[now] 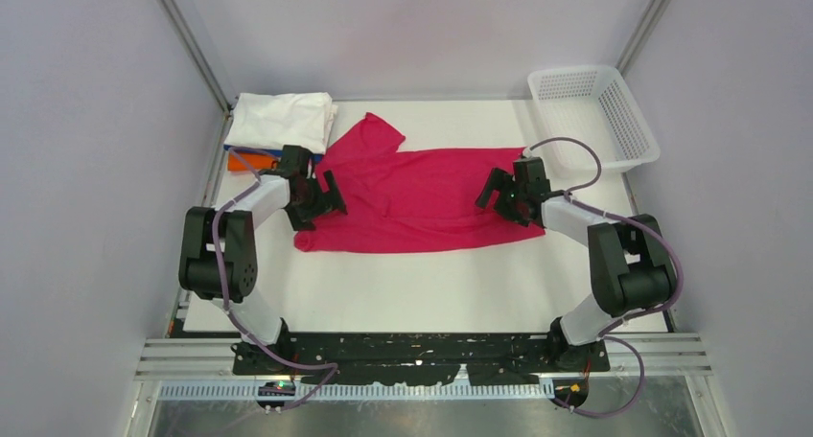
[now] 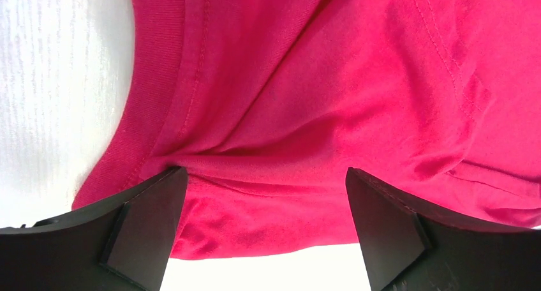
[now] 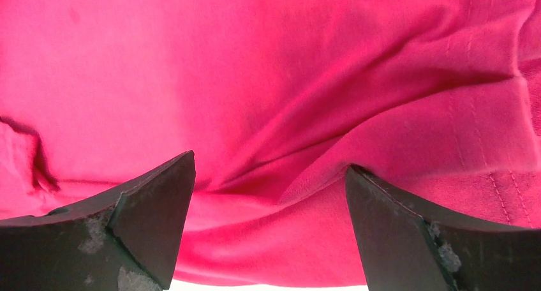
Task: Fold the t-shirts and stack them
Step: Fold the flattened tshirt in 1/3 of the way
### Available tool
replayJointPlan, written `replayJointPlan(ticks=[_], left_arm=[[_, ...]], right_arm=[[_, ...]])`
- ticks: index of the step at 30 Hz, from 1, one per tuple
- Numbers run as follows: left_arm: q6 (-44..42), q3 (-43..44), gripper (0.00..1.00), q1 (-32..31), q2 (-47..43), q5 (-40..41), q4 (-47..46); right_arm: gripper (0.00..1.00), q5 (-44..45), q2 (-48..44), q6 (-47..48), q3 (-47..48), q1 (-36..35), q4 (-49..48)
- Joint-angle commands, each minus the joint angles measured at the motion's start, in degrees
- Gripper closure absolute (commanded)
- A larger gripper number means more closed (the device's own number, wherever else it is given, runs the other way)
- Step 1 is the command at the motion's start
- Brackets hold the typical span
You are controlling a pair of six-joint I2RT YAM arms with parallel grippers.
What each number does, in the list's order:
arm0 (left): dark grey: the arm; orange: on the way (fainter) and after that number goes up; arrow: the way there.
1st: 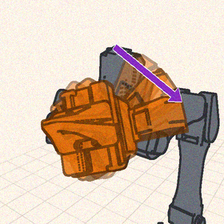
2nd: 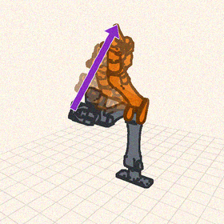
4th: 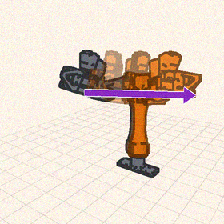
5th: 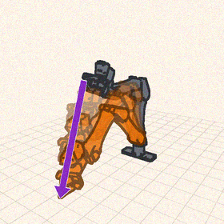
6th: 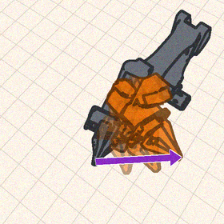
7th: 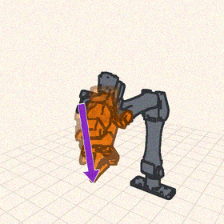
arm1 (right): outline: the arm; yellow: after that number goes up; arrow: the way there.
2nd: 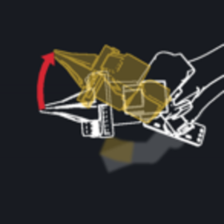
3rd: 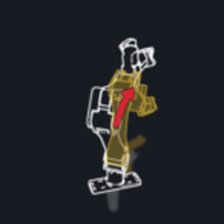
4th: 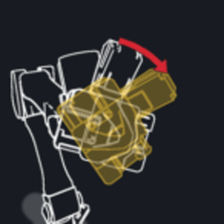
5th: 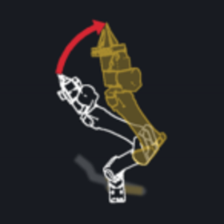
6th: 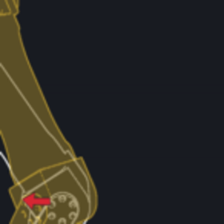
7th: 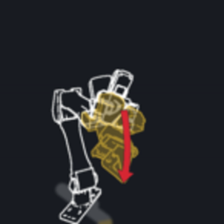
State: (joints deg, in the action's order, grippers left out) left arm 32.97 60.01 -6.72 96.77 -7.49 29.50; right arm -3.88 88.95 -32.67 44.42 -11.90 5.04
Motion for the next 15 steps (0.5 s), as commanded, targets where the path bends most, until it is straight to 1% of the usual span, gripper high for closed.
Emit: replayJointPlan(ticks=[1, 3, 4, 8, 12, 15], left_arm=[[-0.21, 1.08, 0.0, -0.2, 0.47, -0.6, 0.15], [0.06, 1.12, 0.0, -0.18, 0.28, 0.7, 0.72], [0.1, 1.39, 0.0, -0.18, 0.37, 1.2, 1.02], [0.18, 1.88, 0.0, -0.14, -0.16, 2.01, 2.05], [0.44, 2.15, 0.0, -0.14, -1.79, 2.61, 2.43], [0.6, 2.22, 0.0, -0.13, -3.54, 3.05, 3.07]], right_arm=[[0.04, 3.59, 4.56, -1.84, 5.59, -0.23, -4.45], [0.04, 3.61, 6.7, -1.96, 8.54, -0.23, -3.1], [0.05, 5.29, 7.87, -1.92, 10.61, -0.23, -2.4], [0.05, 7.16, 9.81, -1.91, 15.62, -0.13, 0.89], [0.05, 8.18, 10.57, -2.12, 18.93, -0.1, 2.95], [0.05, 7.1, 11.27, -1.83, 20.93, 0.23, 3.47]])
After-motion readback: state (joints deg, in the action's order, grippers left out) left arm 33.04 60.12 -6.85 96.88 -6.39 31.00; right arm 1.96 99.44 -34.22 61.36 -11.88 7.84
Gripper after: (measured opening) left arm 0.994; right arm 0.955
